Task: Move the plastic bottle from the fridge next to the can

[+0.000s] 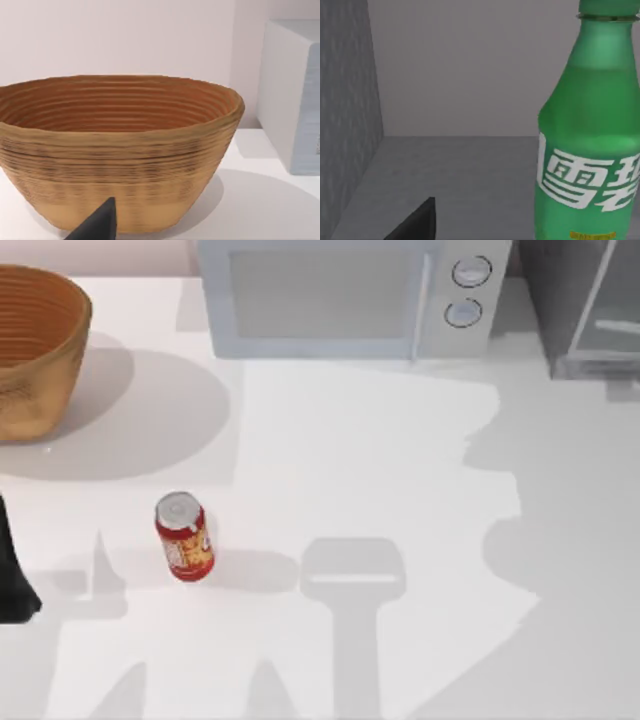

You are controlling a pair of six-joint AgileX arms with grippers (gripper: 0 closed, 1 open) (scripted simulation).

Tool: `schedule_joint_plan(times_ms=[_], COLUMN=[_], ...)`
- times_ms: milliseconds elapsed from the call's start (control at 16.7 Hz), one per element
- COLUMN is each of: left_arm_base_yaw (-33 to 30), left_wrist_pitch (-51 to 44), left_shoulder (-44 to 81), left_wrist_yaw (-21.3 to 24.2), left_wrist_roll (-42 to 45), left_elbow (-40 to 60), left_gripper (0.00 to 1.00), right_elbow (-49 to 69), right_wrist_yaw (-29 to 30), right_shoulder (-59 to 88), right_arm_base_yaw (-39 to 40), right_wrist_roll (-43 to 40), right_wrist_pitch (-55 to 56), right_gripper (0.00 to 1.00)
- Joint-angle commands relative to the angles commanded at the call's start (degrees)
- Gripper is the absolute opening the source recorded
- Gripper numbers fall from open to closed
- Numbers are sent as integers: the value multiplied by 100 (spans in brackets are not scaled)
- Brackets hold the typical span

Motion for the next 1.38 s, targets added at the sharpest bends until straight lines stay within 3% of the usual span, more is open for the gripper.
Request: schedule_joint_plan(times_ms=[240, 540, 1380], left_arm_base_yaw=[0, 0, 0], left_wrist_pitch=[0, 0, 0], left_shoulder=[0, 0, 0], left_wrist_yaw=[0, 0, 0], left_wrist_roll=[0, 0, 0], left_elbow=[0, 0, 0], left_gripper=[100, 100, 100], right_elbow=[482, 532, 2206], right_wrist_yaw=[-111, -123, 70], right_shoulder=[915, 1010, 1869], right_arm_base_yaw=[-125, -138, 44], right_wrist_roll=[-1, -1, -9], right_wrist_pitch=[557, 615, -204], right_gripper=[100, 100, 100])
